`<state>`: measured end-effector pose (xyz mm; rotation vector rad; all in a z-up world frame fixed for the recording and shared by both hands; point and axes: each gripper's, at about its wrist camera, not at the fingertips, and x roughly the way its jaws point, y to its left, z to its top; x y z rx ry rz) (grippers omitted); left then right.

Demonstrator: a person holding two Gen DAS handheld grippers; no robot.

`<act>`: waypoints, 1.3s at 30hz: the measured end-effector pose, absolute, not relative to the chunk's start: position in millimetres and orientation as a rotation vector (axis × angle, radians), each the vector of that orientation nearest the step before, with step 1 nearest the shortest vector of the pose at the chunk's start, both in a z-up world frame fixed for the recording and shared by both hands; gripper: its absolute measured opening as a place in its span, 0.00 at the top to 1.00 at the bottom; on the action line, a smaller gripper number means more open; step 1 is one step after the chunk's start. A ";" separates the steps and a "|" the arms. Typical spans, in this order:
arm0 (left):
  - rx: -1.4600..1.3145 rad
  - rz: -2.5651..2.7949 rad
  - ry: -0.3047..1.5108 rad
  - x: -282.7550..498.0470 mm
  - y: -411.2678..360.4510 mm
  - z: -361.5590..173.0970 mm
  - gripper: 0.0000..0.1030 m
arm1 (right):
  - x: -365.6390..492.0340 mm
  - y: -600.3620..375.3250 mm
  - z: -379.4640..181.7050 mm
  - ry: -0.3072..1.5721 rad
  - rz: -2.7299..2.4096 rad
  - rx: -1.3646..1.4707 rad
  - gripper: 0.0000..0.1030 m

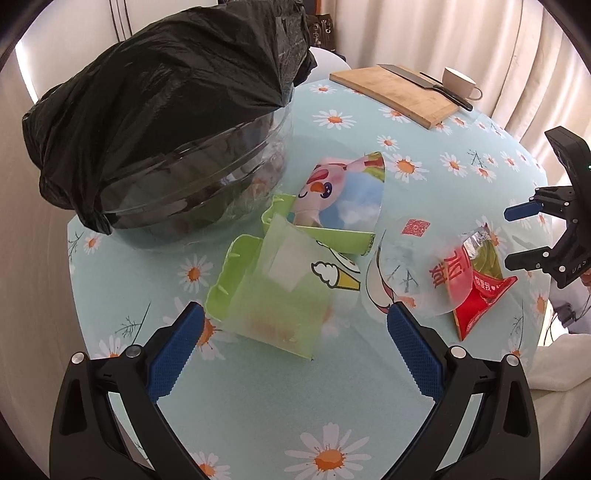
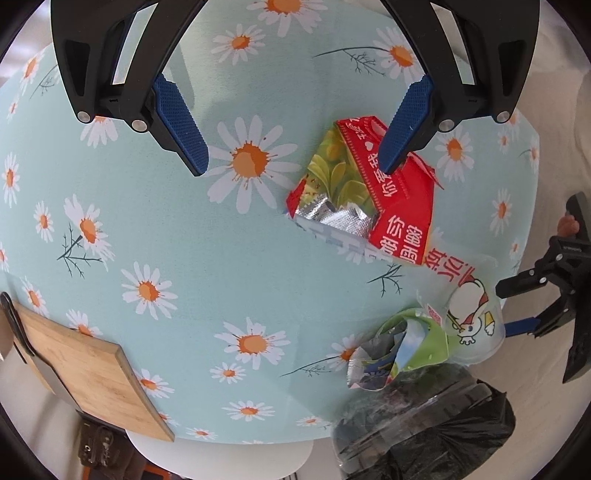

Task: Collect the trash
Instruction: 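Close the right gripper on the red snack wrapper while the left grasps a clear cup, then lift the red wrapper and clear cup over the bin and open both grippers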

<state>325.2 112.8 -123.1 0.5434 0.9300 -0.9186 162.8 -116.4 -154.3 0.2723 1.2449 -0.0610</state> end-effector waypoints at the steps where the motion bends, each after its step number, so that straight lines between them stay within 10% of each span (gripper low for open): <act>1: 0.554 -0.928 0.926 325.9 110.8 -124.4 0.06 | 163.1 -117.2 -155.3 1.242 -0.068 0.281 0.14; 11: 0.661 -0.992 0.875 322.6 96.5 -126.6 0.07 | 174.3 -116.8 -167.8 1.237 -0.080 0.345 0.16; 15: 0.702 -0.994 0.877 322.5 91.9 -130.1 0.40 | 184.7 -106.1 -175.7 1.251 -0.017 0.333 0.71; 18: 0.690 -1.012 0.908 322.4 90.0 -129.2 0.44 | 188.2 -104.3 -176.4 1.248 0.021 0.329 0.78; 39: 0.576 -0.809 0.932 287.9 73.4 -83.8 0.46 | 185.9 -175.4 -134.8 1.203 0.228 0.185 0.90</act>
